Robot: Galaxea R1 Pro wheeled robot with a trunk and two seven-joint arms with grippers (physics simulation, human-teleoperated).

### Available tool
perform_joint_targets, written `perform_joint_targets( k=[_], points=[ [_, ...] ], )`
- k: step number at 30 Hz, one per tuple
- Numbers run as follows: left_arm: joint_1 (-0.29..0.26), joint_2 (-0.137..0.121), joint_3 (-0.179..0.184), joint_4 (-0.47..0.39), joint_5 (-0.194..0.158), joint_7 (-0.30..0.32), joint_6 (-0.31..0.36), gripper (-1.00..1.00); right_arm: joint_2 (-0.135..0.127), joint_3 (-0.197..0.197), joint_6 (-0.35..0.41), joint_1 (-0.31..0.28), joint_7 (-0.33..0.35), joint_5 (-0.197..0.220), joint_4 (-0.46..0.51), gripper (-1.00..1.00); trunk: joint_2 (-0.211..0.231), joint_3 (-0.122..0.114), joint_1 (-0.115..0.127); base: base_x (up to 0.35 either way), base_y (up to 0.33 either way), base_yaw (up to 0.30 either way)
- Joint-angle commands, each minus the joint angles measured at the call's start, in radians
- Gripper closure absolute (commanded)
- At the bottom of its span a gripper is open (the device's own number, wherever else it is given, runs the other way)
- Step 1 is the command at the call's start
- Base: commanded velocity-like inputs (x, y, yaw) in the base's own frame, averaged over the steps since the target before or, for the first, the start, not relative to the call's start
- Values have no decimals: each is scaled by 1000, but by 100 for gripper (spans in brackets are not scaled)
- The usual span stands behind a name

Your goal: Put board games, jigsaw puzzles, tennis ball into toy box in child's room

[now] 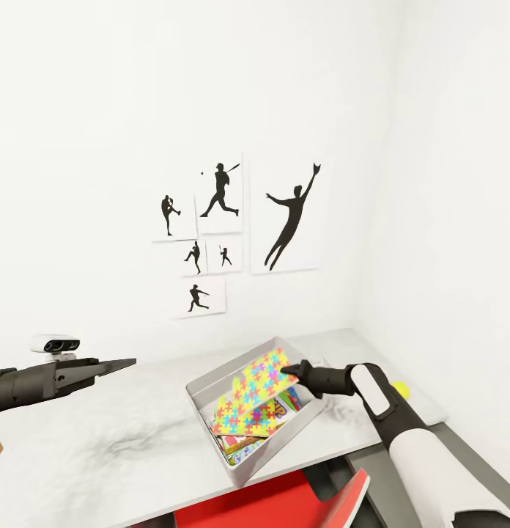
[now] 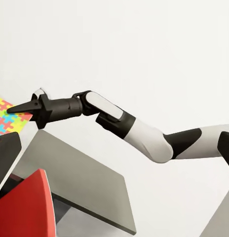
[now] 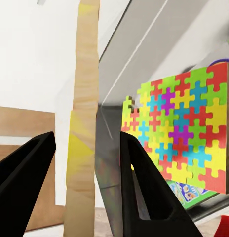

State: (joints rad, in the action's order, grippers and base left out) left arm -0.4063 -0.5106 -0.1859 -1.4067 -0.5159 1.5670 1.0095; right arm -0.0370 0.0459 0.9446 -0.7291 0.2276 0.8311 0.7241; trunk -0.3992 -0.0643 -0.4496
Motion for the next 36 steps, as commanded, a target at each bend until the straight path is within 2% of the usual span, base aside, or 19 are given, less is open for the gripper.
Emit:
perform_joint_targets(
  k=[1, 5, 8, 25, 36],
  points=[
    [0, 0, 0, 0, 1, 4, 11, -100, 0, 3, 0, -1, 10, -19, 0, 100, -1, 0, 0, 0, 0, 0],
    [0, 0, 1, 0, 1, 4, 11, -100, 4, 3, -3, -1, 12, -70, 0, 100, -1, 0, 0, 0, 0, 0],
    [0, 0, 0, 0, 1, 4, 11, -100, 14, 3, -5, -1, 12, -83, 0, 100, -1, 0, 0, 0, 0, 0],
    [0, 0, 0, 0, 1, 4, 11, -100, 41, 3, -12, -7, 10, -89, 0, 100, -1, 0, 0, 0, 0, 0],
    [0, 1, 0, 0, 1, 4, 11, -100, 44, 3, -10, -7, 12, -90, -1, 100, -1, 0, 0, 0, 0, 0]
  ],
)
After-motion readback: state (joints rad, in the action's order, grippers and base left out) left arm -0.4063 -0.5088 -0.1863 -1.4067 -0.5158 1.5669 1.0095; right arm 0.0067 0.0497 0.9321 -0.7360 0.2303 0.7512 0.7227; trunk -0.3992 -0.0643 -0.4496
